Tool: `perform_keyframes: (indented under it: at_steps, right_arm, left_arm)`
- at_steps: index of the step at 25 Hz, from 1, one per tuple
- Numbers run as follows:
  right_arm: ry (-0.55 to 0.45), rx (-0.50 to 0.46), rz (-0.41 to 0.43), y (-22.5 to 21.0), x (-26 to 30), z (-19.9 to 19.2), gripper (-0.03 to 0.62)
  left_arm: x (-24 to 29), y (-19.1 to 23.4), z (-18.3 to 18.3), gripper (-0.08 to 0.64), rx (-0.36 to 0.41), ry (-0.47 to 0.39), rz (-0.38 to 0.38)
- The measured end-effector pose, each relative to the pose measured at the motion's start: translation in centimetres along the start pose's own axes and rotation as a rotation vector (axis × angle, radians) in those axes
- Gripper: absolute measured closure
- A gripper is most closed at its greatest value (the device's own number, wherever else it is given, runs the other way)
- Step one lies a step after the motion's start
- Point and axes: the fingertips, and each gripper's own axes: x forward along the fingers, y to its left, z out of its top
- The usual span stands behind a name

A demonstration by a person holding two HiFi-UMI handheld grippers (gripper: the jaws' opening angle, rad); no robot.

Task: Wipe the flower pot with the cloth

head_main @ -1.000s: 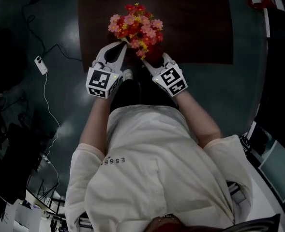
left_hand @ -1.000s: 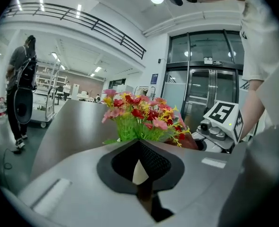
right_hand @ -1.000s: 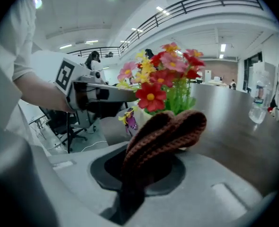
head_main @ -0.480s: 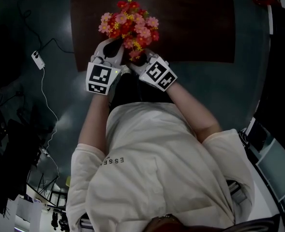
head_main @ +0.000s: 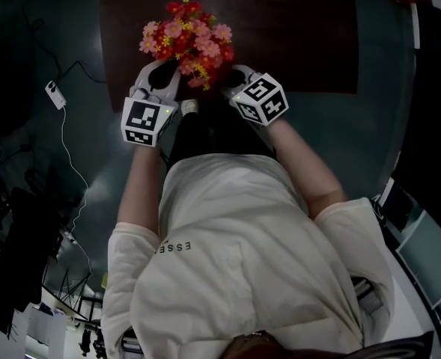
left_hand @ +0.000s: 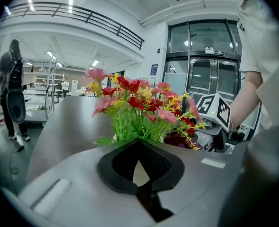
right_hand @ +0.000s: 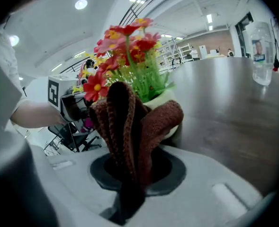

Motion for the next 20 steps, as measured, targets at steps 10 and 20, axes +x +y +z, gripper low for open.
perform_keyframes:
  at_steps: [10,20]
  right_arm:
    - [0.001,-0.029,-0.135,-7.9,-3.4,2.6,0.545]
    - [0.102,-0.513,0.039,-8.8,2.1,8.3,0.546]
  left_arm:
    - [0.2,0.2,0.4,0.551,-0.075,-0.038,-0.003]
    - [0.5,0.4,0.5,0.549,-0.085,-0.02,-0.025]
